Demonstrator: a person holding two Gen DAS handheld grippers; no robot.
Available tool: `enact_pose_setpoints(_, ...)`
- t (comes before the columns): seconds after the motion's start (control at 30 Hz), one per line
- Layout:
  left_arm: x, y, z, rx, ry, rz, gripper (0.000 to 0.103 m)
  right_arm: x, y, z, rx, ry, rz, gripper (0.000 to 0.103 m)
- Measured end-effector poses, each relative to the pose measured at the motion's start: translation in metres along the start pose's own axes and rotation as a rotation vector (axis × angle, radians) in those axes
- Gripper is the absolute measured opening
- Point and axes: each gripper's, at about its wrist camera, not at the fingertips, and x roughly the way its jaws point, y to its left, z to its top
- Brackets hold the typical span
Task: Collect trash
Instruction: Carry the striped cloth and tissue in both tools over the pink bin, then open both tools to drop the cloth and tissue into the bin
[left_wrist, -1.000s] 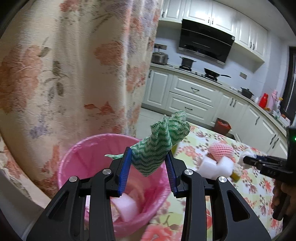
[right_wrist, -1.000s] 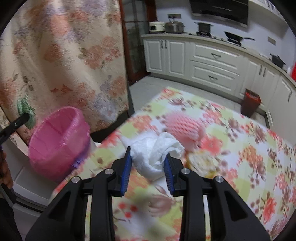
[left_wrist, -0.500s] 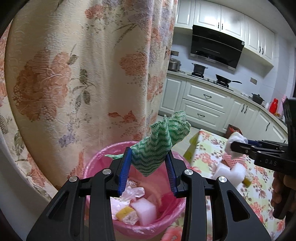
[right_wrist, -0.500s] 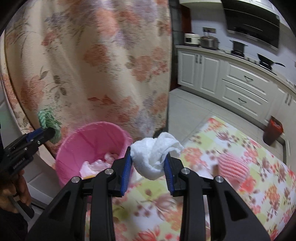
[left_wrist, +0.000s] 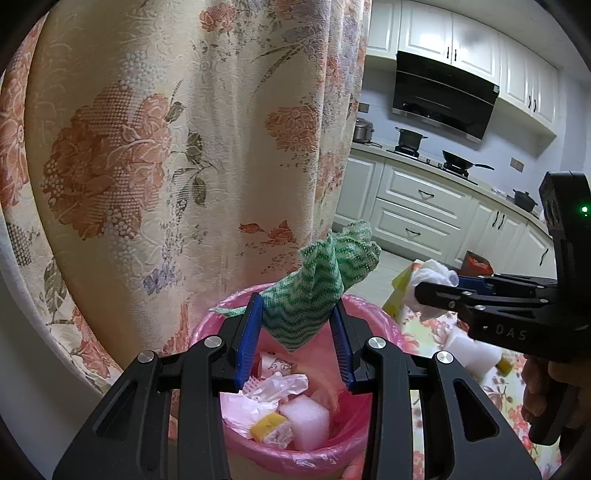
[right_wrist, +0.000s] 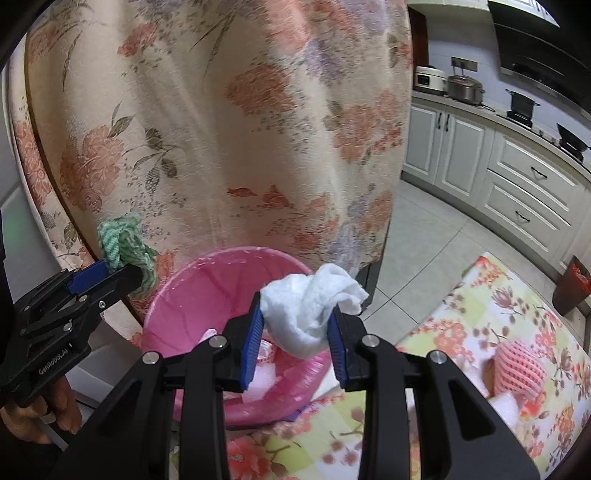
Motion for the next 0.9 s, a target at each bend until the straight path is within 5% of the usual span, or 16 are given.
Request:
enact_pose_setpoints(0.6, 0.004, 0.008, 0.001, -0.017, 0.003, 0.003, 0.036, 0.027, 0.019, 0.009, -0.036, 0.028, 0.048, 0.041)
enact_pose_setpoints(0.63, 0.004, 0.008, 0.001, -0.017, 0.004, 0.002, 0.038, 0.028, 0.019, 0.008, -0.039, 0.03, 0.049, 0.044)
enact_pose_setpoints(0.73, 0.004, 0.01, 0.001, -0.026, -0.002, 0.009, 0.065, 0.03, 0.019, 0.007, -0.039, 0.032, 0.042, 0.058)
enact_pose_setpoints(0.9, 0.006, 0.011, 0.001, -0.035, 0.003, 0.011, 0.066, 0.03, 0.013, 0.006, -0.028, 0.033, 0.025, 0.062)
